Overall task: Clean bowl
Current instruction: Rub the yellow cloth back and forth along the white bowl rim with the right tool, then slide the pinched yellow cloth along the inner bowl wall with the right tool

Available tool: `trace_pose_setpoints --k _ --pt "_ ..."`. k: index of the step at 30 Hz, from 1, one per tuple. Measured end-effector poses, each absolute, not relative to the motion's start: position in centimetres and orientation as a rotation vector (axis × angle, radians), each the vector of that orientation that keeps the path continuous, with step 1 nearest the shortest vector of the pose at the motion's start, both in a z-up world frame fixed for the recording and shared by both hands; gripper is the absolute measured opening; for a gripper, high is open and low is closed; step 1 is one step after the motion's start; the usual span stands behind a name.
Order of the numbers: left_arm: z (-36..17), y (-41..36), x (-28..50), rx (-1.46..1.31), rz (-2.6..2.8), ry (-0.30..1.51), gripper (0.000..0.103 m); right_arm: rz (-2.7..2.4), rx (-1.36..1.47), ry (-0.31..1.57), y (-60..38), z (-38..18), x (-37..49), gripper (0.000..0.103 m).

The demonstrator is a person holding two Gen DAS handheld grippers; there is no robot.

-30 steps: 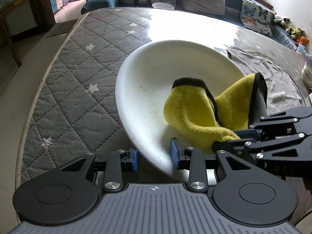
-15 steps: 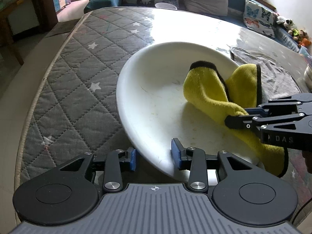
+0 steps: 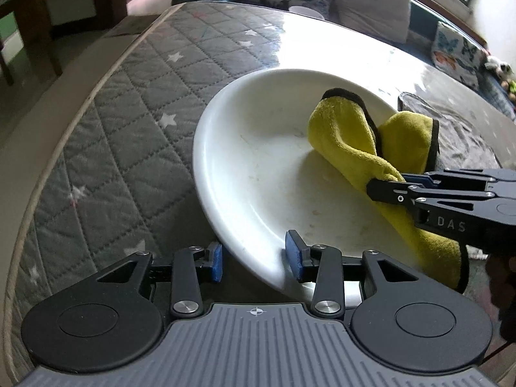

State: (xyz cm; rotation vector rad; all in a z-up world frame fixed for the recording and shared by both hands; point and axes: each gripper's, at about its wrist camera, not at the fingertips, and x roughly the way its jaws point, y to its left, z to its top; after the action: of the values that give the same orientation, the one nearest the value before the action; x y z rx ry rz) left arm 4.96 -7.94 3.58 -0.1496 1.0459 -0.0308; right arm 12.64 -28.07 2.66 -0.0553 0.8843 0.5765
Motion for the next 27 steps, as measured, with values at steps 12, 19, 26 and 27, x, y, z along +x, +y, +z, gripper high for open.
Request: trace_pose_setpoints --k 12,19,26,27 --pt "3.6 -10.7 2.5 -0.268 0.065 1.032 0.041 0.565 -0.054 0.863 -28.1 2.7 12.5 0.015" --pt "3.5 -10.2 2.2 -0.269 0.051 1.022 0.037 0.564 -0.053 0.869 -28.0 2.9 12.2 0.016" --pt "3.7 -9.9 2.5 -0.231 0.003 1.028 0.037 0.584 -0.059 0.889 -27.8 3.3 11.3 0.016" --pt "3.7 -9.9 2.5 -0.229 0.002 1.028 0.036 0.587 -0.064 0.89 -27.6 3.3 11.2 0.016"
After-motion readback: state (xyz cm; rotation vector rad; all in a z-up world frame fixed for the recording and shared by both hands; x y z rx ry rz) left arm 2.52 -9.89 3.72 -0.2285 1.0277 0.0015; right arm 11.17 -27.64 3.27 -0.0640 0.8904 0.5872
